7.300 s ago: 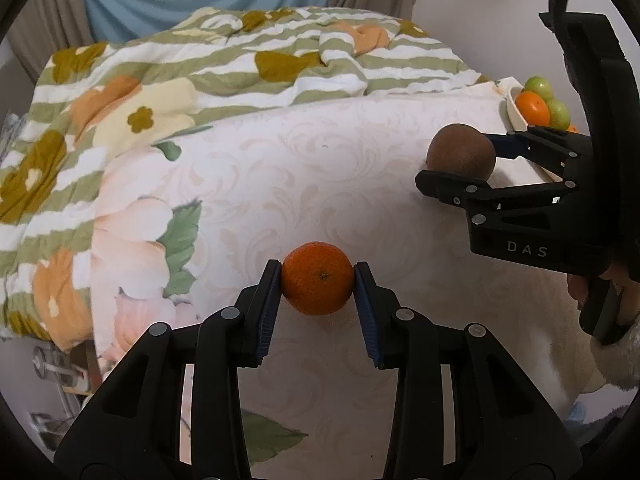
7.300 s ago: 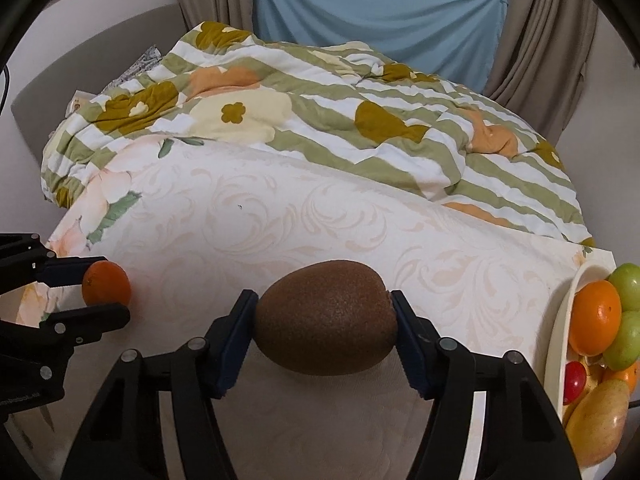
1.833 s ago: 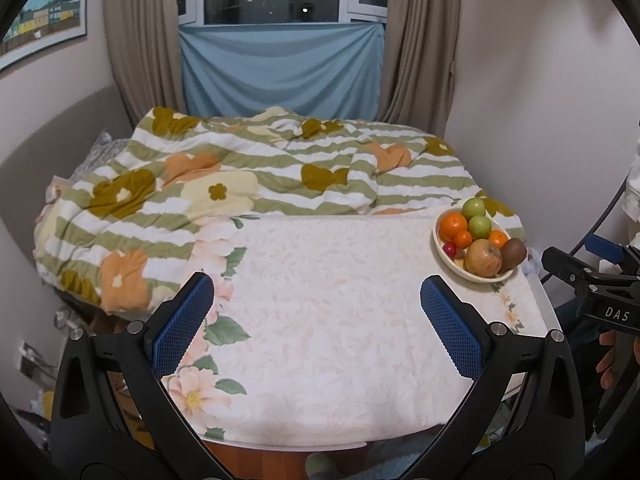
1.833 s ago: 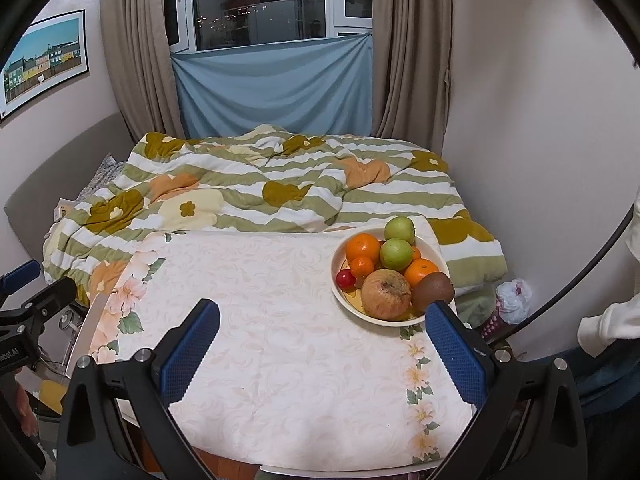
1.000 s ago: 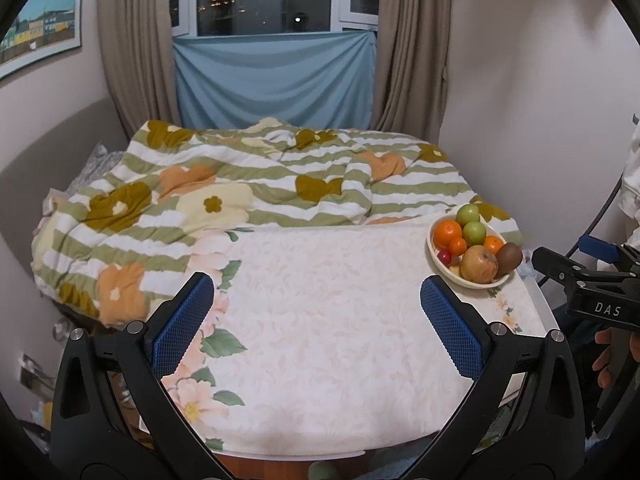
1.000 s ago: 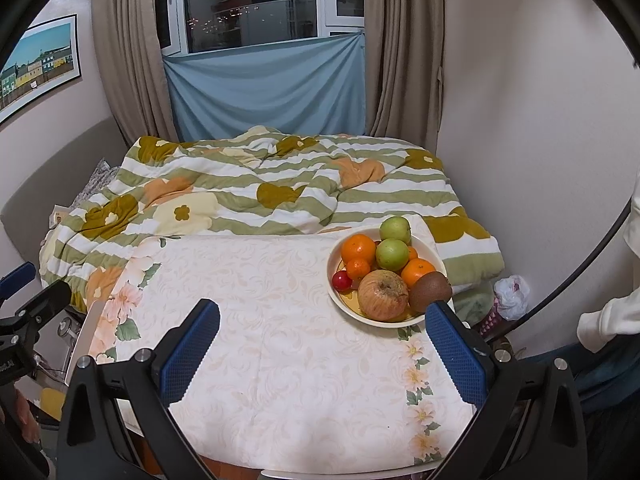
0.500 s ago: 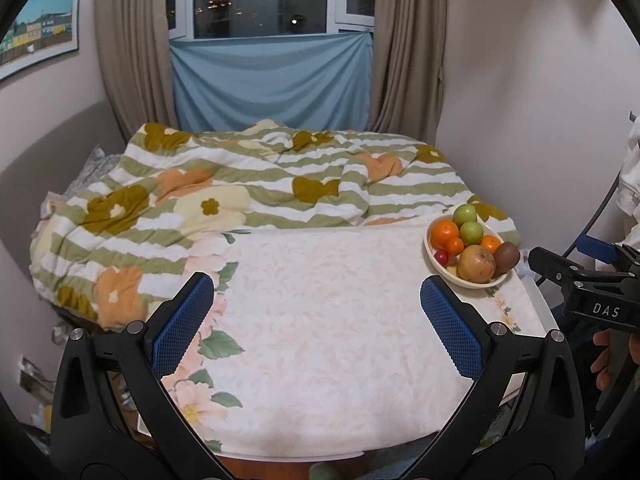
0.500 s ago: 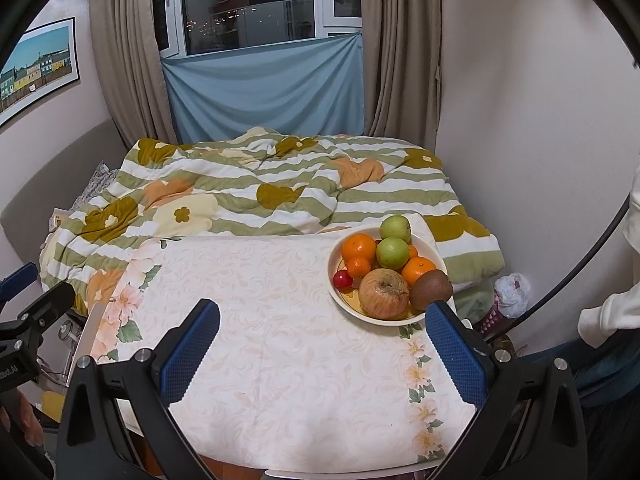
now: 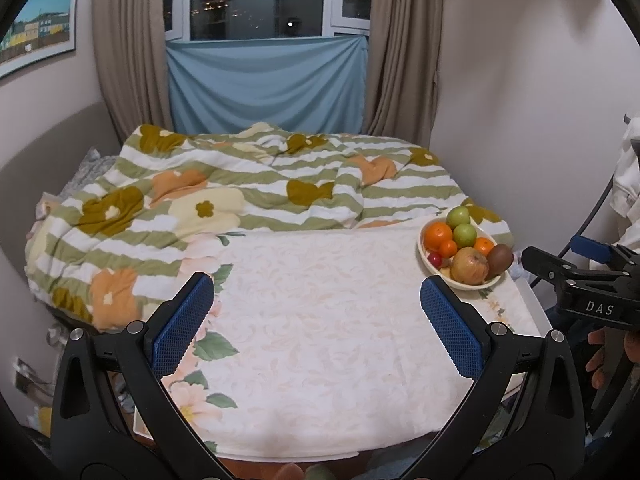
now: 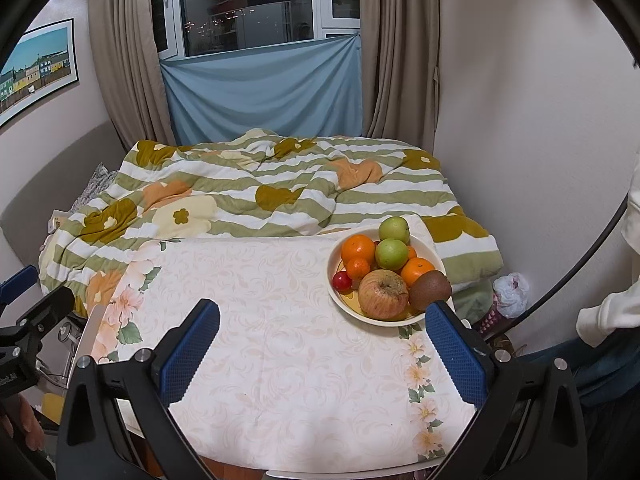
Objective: Organize fruits
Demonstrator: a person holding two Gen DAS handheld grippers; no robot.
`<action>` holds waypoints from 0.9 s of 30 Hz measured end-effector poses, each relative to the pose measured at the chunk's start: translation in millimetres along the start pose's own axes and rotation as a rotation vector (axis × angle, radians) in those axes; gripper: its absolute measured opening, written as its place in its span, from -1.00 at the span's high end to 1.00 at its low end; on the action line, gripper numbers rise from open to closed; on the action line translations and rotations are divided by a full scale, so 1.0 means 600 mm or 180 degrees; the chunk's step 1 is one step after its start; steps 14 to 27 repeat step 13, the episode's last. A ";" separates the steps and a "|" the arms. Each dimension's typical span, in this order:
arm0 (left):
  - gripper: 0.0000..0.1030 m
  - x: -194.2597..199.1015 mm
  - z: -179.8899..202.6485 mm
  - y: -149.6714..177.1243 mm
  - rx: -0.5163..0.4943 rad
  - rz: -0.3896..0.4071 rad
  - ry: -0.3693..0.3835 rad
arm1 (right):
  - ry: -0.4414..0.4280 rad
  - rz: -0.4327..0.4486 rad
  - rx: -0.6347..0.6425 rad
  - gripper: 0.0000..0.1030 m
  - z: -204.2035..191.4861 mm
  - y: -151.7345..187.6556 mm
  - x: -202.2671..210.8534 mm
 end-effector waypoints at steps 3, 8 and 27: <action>-1.00 -0.001 -0.001 0.002 -0.0006 -0.0030 -0.0022 | 0.0000 0.0000 0.0000 -0.99 0.000 0.000 0.000; -1.00 -0.004 -0.002 0.004 0.0033 -0.0048 0.0009 | -0.0001 -0.0006 -0.0003 -0.99 0.001 0.001 0.000; -1.00 -0.012 0.001 0.006 -0.0006 -0.0082 -0.0027 | -0.0009 -0.0053 -0.0027 -0.99 0.005 0.004 -0.003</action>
Point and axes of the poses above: each gripper's, at about its wrist camera, not at the fingertips, and x roughly against the way its jaws point, z to its right, y to its underside, the point moved 10 cm from there along -x, roughly the way its jaws point, and after that the axes turned 4 degrees about -x, right-handed, at the moved point
